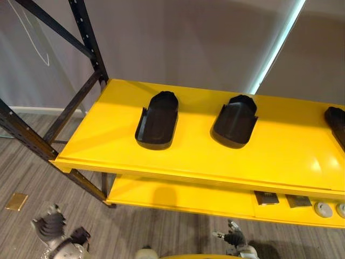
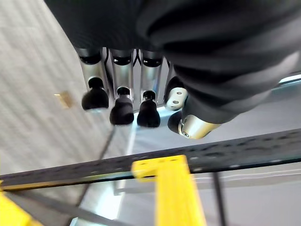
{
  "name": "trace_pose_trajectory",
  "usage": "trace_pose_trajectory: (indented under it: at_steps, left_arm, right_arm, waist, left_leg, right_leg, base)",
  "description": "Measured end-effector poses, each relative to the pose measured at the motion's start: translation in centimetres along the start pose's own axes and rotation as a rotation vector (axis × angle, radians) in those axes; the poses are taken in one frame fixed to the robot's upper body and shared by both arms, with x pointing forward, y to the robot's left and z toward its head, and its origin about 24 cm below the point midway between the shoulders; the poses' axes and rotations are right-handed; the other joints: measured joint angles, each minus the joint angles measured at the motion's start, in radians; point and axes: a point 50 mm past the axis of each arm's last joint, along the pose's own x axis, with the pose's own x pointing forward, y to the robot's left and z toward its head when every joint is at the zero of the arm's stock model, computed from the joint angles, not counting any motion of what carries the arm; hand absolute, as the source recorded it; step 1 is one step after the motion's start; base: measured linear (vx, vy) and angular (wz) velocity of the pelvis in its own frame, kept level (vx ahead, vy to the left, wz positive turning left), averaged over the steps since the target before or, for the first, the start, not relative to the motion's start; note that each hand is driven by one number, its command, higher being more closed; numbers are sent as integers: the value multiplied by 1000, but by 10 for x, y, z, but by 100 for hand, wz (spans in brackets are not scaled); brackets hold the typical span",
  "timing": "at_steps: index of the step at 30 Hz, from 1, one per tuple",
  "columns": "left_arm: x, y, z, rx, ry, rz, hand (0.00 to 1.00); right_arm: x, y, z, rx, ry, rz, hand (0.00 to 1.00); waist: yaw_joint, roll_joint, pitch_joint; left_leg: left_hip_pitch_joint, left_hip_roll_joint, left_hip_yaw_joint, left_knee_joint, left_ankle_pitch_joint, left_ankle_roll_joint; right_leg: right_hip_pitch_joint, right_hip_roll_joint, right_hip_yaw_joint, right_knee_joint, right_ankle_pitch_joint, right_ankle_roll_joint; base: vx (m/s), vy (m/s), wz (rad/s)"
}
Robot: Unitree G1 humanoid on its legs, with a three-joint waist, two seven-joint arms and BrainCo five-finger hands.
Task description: Walk over and take plastic housings, then place them on the shelf
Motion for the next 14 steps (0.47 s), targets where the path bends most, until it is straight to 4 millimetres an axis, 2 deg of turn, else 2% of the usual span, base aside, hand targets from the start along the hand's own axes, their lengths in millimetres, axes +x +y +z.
trace_pose_trajectory:
  at_steps: [1,4,9,14]
  left_arm:
    - [-3,-3,-19,31,83,-31,0]
    - [-9,-25,-43,64,194,-157,0]
    - [-14,-40,-60,93,273,-252,0]
    - [-26,-52,-80,145,358,-332,0]
  right_arm:
    - [0,0,1,0,0,0,0]
    - [1,1,9,5,-29,2,0]
    - [4,4,16,13,-49,5,0]
    - [4,-2,13,29,-35,-20,0]
  waist:
    - [-2,-8,-5]
    - [0,-9,-5]
    - [-1,2,-1]
    - [-2,15,1]
  left_leg:
    - [0,-2,5,3,-1,0]
    - [6,-7,12,6,-1,0]
    - [17,-13,22,9,-1,0]
    - [23,-15,28,-3,5,4]
  right_leg:
    - [2,-5,0,3,-2,1]
    - [2,-17,-4,9,-4,4]
    - [8,-26,-3,17,-10,13]
    - [-1,-28,-2,32,-16,16]
  base:
    - [108,41,8]
    - [72,20,8]
    - [-7,8,1]
    - [-71,-6,-2]
